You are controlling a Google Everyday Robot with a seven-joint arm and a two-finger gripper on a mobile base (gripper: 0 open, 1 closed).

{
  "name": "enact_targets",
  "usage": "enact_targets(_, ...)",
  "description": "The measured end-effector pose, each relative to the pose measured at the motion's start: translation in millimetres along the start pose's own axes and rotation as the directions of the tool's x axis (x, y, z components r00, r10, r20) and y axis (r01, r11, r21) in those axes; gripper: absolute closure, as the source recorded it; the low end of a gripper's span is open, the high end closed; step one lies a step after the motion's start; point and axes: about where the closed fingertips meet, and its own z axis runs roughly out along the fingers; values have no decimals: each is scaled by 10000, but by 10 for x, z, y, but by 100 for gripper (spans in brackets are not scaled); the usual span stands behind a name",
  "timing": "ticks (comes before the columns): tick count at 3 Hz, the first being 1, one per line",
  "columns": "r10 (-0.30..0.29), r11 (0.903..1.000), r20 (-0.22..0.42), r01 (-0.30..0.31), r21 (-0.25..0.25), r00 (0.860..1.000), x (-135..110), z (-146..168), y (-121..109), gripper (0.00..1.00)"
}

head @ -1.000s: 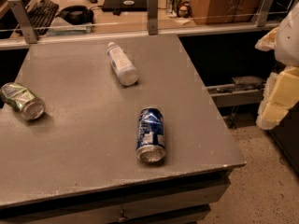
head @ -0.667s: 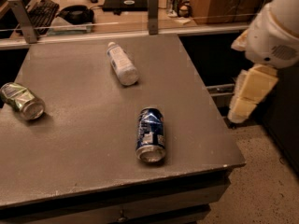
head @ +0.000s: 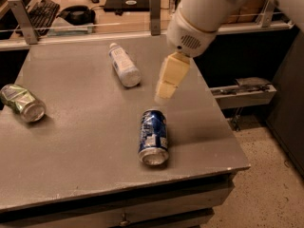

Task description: Place green can upright

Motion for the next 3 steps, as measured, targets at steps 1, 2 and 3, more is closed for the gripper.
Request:
enact_targets(1,-447,9985,938,475,-273,9946,-758,168,-5,0)
enact_targets(2,-530,9980,1065,565,-298,9929,-838,201,-35,0)
enact_targets(3,-700,9962,1505,770,-407,9861,-1356,460,-110,0)
